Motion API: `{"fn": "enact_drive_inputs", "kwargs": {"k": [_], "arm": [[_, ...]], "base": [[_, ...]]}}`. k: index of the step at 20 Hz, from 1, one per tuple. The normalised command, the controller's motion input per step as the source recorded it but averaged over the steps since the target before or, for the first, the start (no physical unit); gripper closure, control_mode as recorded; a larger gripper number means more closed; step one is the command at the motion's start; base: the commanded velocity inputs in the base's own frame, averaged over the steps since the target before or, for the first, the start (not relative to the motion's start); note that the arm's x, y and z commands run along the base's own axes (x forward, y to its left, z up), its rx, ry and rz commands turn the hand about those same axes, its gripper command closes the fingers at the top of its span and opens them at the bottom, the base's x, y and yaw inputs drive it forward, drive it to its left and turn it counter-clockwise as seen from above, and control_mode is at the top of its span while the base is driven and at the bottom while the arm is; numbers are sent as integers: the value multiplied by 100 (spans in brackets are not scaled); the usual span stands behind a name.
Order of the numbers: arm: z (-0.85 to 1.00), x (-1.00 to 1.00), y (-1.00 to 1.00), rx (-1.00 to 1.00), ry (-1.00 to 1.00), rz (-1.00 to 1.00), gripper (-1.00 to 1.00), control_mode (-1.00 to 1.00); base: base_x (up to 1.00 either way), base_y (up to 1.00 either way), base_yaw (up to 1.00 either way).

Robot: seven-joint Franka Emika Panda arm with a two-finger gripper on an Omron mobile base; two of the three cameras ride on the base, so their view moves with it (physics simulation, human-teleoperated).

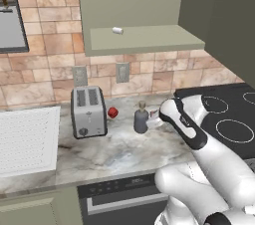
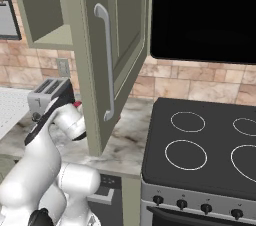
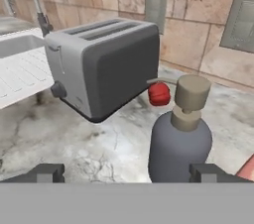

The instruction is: Pick the soap dispenser and bar soap from the cabinet and place them on the counter.

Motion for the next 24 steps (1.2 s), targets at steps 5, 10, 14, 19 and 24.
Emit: {"fn": "enact_drive_inputs", "kwargs": {"k": [5,10,14,19,24], "arm": [[8,-21,9,-5,2,-8,-100,-100],[17,-16,0,0,5,-12,-100,-100],[16,-10,0,0,6,-15,-100,-100],[19,-7,0,0,5,-16,-100,-100],[33,-11,3,-1,1,-13,-100,-100]], "base": [[0,0,0],[0,0,0],[0,0,0],[0,0,0],[0,0,0]]}}
